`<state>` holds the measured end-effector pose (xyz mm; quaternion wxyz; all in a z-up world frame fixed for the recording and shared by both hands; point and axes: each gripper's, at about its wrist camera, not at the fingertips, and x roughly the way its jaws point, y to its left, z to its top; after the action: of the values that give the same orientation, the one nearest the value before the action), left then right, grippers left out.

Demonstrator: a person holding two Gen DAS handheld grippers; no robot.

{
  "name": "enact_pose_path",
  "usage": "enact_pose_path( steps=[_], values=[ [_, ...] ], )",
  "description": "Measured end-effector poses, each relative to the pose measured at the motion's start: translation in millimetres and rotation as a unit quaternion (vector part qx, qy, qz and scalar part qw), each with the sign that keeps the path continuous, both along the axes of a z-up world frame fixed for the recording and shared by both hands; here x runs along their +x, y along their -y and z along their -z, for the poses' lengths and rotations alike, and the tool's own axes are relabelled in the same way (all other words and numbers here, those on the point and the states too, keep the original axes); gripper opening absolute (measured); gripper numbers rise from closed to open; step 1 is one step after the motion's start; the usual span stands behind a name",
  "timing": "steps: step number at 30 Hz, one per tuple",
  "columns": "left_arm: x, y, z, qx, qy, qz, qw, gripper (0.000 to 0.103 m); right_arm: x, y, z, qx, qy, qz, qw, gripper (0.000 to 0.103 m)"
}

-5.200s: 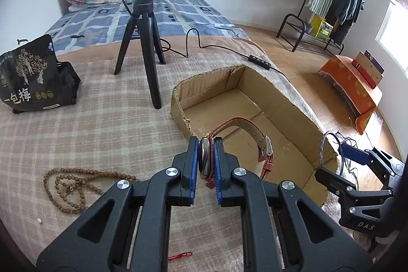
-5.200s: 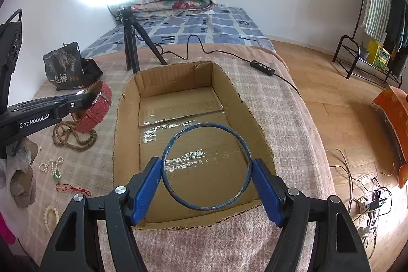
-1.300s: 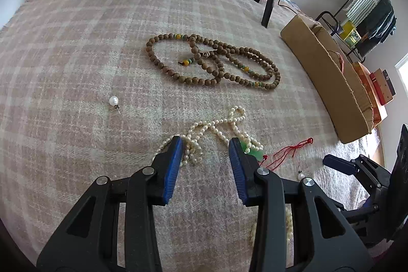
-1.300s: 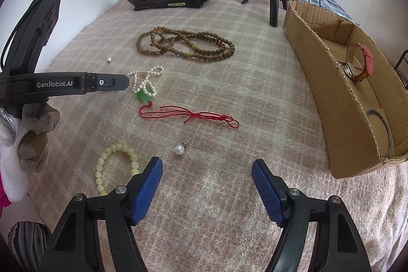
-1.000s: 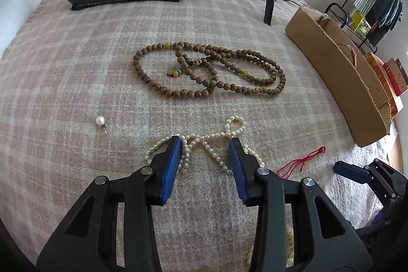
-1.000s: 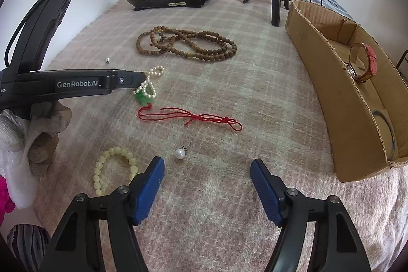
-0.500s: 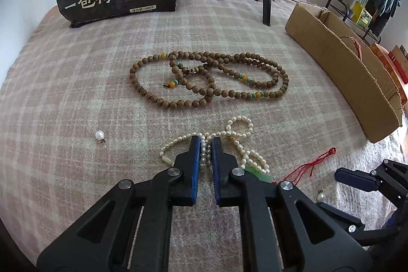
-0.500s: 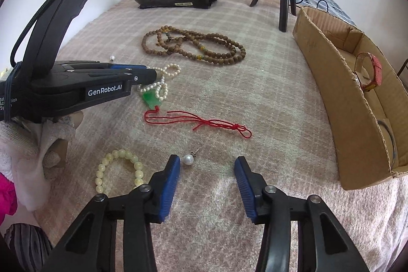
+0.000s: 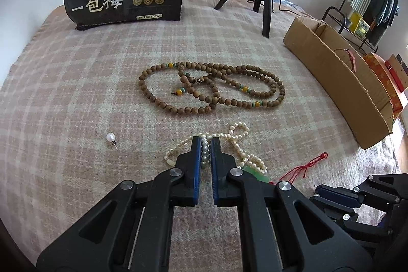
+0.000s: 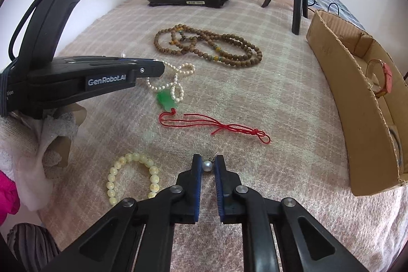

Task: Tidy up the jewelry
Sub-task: 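Lift and carry the necklace in the left tool and earring in the right tool to the box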

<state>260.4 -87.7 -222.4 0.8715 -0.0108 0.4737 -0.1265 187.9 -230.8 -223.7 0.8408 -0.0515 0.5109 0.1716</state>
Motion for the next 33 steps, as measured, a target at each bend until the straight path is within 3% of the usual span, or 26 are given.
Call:
enact_pose_path(
  steps=[33],
  values=[
    [-45, -25, -107, -0.048, 0.076, 0.017, 0.9958, 0.005, -40, 65, -79, 0.029, 0.065, 0.067, 0.995, 0.008]
  ],
)
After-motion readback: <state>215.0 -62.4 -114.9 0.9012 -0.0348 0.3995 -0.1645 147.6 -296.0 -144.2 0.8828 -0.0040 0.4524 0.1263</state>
